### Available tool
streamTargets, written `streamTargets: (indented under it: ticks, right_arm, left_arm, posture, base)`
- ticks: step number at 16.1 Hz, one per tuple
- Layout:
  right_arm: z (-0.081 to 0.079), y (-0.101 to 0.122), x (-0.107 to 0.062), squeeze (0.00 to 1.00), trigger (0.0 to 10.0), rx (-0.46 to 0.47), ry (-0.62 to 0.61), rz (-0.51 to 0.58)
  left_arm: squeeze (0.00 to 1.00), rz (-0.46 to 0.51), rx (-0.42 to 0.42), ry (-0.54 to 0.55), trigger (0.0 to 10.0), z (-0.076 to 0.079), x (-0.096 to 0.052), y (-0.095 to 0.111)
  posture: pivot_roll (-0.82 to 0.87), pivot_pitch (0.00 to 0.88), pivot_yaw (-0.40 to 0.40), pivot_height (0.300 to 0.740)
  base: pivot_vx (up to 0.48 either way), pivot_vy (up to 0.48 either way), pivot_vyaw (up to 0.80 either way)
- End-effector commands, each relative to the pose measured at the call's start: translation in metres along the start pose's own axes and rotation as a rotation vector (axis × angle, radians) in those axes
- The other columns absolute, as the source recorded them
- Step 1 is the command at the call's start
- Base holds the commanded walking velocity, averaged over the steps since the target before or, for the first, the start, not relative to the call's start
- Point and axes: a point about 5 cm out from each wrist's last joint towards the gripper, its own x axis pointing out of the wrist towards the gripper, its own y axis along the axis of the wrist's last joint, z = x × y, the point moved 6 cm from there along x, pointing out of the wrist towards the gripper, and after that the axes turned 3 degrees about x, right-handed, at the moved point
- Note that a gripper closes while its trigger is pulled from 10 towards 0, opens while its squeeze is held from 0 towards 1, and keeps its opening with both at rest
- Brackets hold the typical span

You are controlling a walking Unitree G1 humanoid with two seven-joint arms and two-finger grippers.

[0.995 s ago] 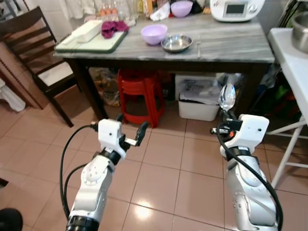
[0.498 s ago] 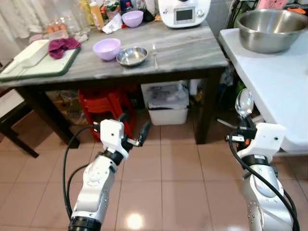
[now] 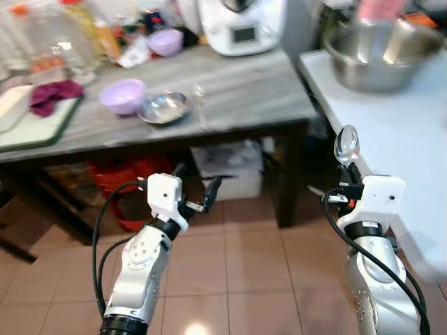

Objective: Setting the table

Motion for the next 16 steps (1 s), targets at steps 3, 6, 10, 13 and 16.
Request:
streamTargets:
  ticks: [3, 6, 10, 13, 16]
  right_arm:
    - [-0.0173, 0.0053, 0.0016, 0.0, 10.0, 0.023, 0.048, 0.018]
    - [-0.0183, 0.0054, 0.0021, 0.0, 10.0, 0.03, 0.053, 0.016]
    - [-0.0188, 0.0046, 0.0023, 0.0, 10.0, 0.038, 0.052, 0.011]
    - [-0.0202, 0.0041, 0.0024, 0.0, 10.0, 0.041, 0.057, 0.01]
    - [-0.0198, 0.0046, 0.003, 0.0, 10.0, 0.042, 0.056, 0.011]
  left_arm:
    - [0.0, -0.03, 0.029, 0.041, 10.0, -0.015, -0.0077, -0.0043]
    - [0.0, -0.036, 0.034, 0.036, 10.0, -0.0128, -0.0066, -0.0053]
    - [0.0, -0.046, 0.048, 0.035, 10.0, -0.0129, -0.0074, -0.0066]
    - [0.0, -0.045, 0.049, 0.04, 10.0, -0.0142, -0.0089, -0.0065]
    - [0.0, -0.057, 0.058, 0.068, 10.0, -0.0185, -0.0103, -0.0081]
  posture:
    - [-0.22, 0.107, 0.13, 0.74]
    - [-0.22, 0.11, 0.129, 0.74]
    - [-0.22, 0.114, 0.13, 0.74]
    - [-0.22, 0.114, 0.13, 0.74]
    - [-0.22, 0.114, 0.13, 0.74]
  base:
    - [0.48, 0.0, 0.53]
    - [0.477, 0.0, 0.35]
    - [0.222, 0.0, 0.0]
    - [0.0, 0.0, 0.0]
    - [0.0, 0.0, 0.0]
